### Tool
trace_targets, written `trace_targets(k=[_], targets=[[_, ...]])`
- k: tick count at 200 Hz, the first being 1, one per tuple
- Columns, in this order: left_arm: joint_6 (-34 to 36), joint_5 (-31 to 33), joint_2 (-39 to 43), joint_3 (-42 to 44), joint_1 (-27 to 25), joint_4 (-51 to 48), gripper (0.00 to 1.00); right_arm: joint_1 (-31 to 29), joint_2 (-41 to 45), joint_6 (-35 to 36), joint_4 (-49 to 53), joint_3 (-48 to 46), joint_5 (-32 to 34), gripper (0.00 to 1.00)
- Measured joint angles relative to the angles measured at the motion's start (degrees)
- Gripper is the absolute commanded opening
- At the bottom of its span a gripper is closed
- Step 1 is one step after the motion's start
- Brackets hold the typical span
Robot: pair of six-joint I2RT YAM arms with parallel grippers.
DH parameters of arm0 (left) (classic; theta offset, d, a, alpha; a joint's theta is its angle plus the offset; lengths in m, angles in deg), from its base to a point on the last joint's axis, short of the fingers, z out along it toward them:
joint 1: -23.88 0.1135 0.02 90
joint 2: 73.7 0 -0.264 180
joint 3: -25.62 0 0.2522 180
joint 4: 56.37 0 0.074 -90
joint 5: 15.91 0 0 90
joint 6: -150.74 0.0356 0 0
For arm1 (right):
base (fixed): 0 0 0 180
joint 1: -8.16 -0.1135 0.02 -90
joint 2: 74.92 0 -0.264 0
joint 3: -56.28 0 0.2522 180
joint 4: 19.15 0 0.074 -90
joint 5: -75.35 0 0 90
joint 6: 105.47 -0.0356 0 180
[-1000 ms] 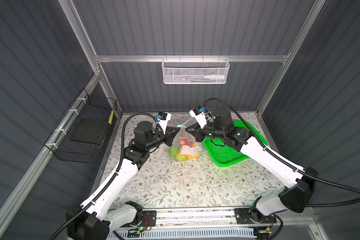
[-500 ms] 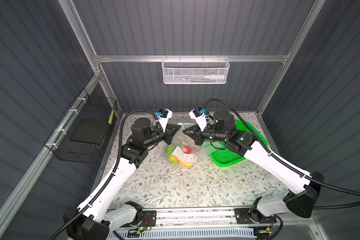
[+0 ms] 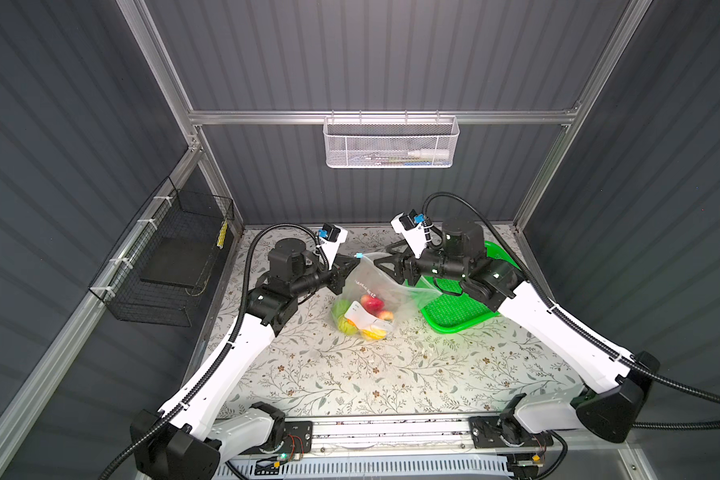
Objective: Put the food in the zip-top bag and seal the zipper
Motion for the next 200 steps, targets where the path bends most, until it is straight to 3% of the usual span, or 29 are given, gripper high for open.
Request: trace_targets(k=[55,86,174,200], targets=[[0.42,-0.48,-0.63,0.00,0.00,-1.42,0.00,2.27,-6.27,8.04,3.21,10.54,-7.10,0.49],[0.42,-0.92,-0.85,-0.20,0.00,-1.97,0.00,2.34,-9.35,11.87,4.61,11.58,-12.35,0.40],[0.42,-2.60,-1.99,-1.31,0.00,-2.89,0.00,2.29,-16.68,18.18,5.64,13.29,-18.25,0.40],[0.42,-2.58,-1.99,-1.31,0.00,-2.89,0.00,2.29,-18.16,19.10,5.60,14.60,-18.86,0.34]])
